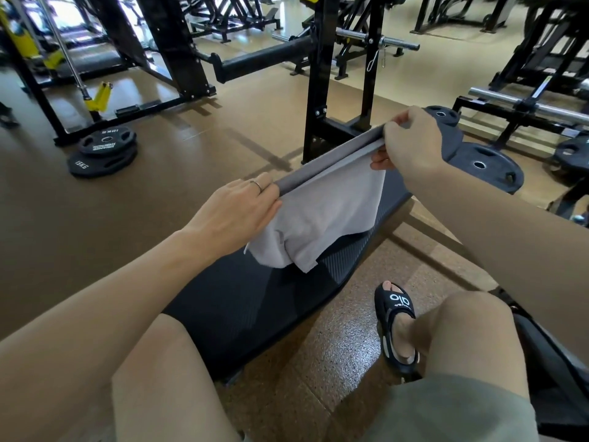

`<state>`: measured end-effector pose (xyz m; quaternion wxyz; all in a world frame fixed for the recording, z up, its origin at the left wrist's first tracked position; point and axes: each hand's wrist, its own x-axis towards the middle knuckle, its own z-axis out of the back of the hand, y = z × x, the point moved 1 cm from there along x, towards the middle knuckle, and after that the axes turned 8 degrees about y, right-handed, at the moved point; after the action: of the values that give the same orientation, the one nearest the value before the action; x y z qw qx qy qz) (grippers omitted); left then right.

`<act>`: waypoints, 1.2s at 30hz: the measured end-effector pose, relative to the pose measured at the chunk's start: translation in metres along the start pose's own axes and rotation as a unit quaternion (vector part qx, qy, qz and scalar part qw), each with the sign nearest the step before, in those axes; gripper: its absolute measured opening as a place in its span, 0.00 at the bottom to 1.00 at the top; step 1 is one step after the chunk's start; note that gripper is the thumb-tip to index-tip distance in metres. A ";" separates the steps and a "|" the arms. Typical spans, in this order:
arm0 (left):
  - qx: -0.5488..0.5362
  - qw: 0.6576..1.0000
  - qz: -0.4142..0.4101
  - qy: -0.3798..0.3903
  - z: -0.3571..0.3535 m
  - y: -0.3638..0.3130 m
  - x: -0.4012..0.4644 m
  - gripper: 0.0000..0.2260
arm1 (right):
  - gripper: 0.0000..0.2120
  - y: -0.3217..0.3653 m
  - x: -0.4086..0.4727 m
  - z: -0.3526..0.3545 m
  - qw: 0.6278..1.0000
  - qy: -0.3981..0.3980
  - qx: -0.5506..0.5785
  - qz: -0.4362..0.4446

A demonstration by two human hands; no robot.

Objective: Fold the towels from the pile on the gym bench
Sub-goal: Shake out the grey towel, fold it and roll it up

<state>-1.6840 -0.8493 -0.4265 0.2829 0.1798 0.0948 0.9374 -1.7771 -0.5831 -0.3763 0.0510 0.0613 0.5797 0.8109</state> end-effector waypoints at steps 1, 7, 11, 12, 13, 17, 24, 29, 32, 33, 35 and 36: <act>-0.022 1.000 0.016 -0.002 0.004 0.001 0.001 0.09 | 0.05 -0.004 0.001 0.003 0.999 0.013 -0.031 0.004; -0.185 0.978 0.065 0.067 0.022 0.012 0.012 0.10 | 0.13 -0.017 -0.007 0.007 0.939 0.125 -0.309 0.080; -0.241 0.966 0.073 0.054 0.024 0.024 0.021 0.11 | 0.13 -0.016 -0.027 -0.014 0.880 0.172 -0.400 0.191; -0.244 0.966 0.065 0.061 0.025 0.025 0.022 0.12 | 0.12 -0.014 -0.035 -0.021 0.876 0.190 -0.378 0.233; -0.242 0.966 0.053 0.067 0.025 0.025 0.023 0.12 | 0.10 -0.011 -0.045 -0.028 0.874 0.213 -0.337 0.279; -0.241 0.969 0.001 0.058 0.028 0.020 0.026 0.10 | 0.06 -0.009 -0.083 -0.056 0.876 0.299 -0.173 0.337; -0.215 0.974 0.012 0.073 0.031 0.024 0.014 0.09 | 0.02 -0.031 -0.088 -0.081 0.923 0.284 -0.055 0.255; -0.195 0.978 0.022 0.076 0.037 0.023 0.013 0.11 | 0.02 -0.026 -0.090 -0.084 0.930 0.263 -0.023 0.256; -0.190 0.978 0.031 0.081 0.039 0.021 0.012 0.11 | 0.02 -0.022 -0.089 -0.081 0.926 0.269 -0.029 0.262; -0.189 0.978 0.033 0.082 0.039 0.021 0.012 0.11 | 0.02 -0.021 -0.089 -0.081 0.926 0.273 -0.033 0.260; -0.188 0.978 0.034 0.082 0.038 0.019 0.011 0.12 | 0.03 -0.020 -0.086 -0.080 0.928 0.274 -0.044 0.250; -0.190 0.978 0.035 0.081 0.036 0.018 0.010 0.12 | 0.04 -0.019 -0.085 -0.079 0.930 0.271 -0.050 0.244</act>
<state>-1.6863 -0.8556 -0.3853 0.2704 0.0490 -0.0689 0.9590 -1.7056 -0.6639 -0.4227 -0.3039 -0.0238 0.4972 0.8123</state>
